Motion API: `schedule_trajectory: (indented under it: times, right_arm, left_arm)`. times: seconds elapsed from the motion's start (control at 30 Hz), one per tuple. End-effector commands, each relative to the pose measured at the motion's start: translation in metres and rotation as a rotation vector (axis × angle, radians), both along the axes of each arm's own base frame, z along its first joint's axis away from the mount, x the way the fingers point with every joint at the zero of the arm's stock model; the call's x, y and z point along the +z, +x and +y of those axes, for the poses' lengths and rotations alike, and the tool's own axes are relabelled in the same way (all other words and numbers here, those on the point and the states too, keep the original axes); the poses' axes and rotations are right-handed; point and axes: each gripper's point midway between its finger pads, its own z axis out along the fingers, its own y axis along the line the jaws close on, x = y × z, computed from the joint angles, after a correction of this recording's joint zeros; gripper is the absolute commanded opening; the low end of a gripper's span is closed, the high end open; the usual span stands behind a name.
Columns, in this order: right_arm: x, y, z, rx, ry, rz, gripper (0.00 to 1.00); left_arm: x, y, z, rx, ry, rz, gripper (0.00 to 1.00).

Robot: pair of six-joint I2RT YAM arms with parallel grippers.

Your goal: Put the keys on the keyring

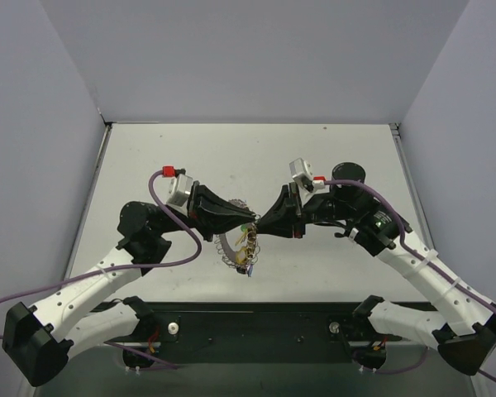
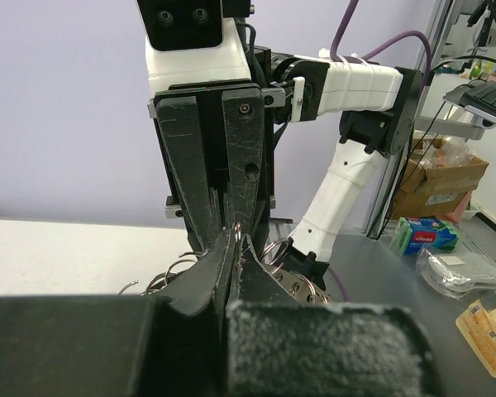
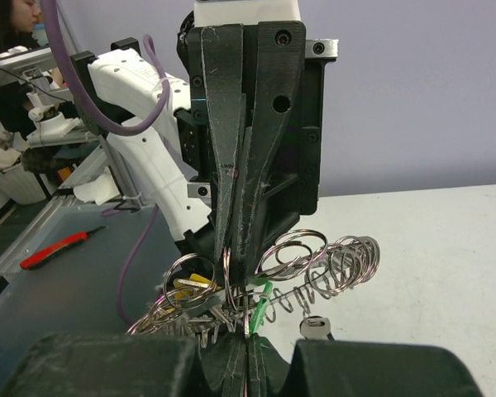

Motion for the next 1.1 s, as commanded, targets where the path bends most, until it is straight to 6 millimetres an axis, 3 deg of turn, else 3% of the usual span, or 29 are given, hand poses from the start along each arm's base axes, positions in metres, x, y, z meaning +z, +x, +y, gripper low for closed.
schedule_trajectory:
  times: [0.0,0.1,0.13,0.27,0.43,0.6,0.73,0.9,0.97,1.03,1.07]
  right_arm:
    - [-0.011,-0.001,-0.002,-0.015,-0.04,-0.024,0.0]
    - [-0.008,0.003,-0.009,-0.073,-0.03,-0.057,0.07]
    - [-0.005,0.008,-0.013,-0.12,-0.026,-0.076,0.17]
    - [-0.01,0.027,-0.025,-0.264,-0.026,-0.092,0.36]
    - [-0.032,0.05,-0.035,-0.407,-0.046,-0.055,0.54]
    - [-0.052,0.064,-0.046,-0.509,-0.084,-0.027,0.64]
    - [-0.06,0.069,-0.052,-0.563,-0.091,0.002,0.8]
    - [-0.081,0.072,-0.056,-0.599,-0.117,0.062,0.84]
    - [-0.087,0.074,-0.057,-0.612,-0.125,0.079,0.84]
    - [-0.093,0.075,-0.059,-0.622,-0.138,0.091,0.84]
    - [-0.095,0.076,-0.059,-0.627,-0.143,0.099,0.85]
  left_arm:
    - [0.051,-0.009,0.017,0.048,-0.159,-0.147,0.0]
    - [0.047,-0.007,0.017,0.07,-0.137,-0.146,0.0]
    - [0.045,-0.004,0.017,0.084,-0.128,-0.14,0.0]
    - [0.03,0.008,0.016,0.141,-0.087,-0.102,0.0]
    - [0.011,0.027,0.015,0.229,-0.059,-0.046,0.0]
    - [-0.007,0.057,0.015,0.353,-0.029,0.007,0.0]
    - [-0.023,0.093,0.015,0.485,-0.001,0.09,0.0]
    - [-0.064,0.153,0.016,0.633,0.063,0.208,0.0]
    - [-0.065,0.172,0.02,0.682,0.041,0.225,0.0]
    - [-0.071,0.204,0.021,0.758,0.063,0.245,0.0]
    - [-0.089,0.221,0.016,0.783,0.104,0.266,0.0]
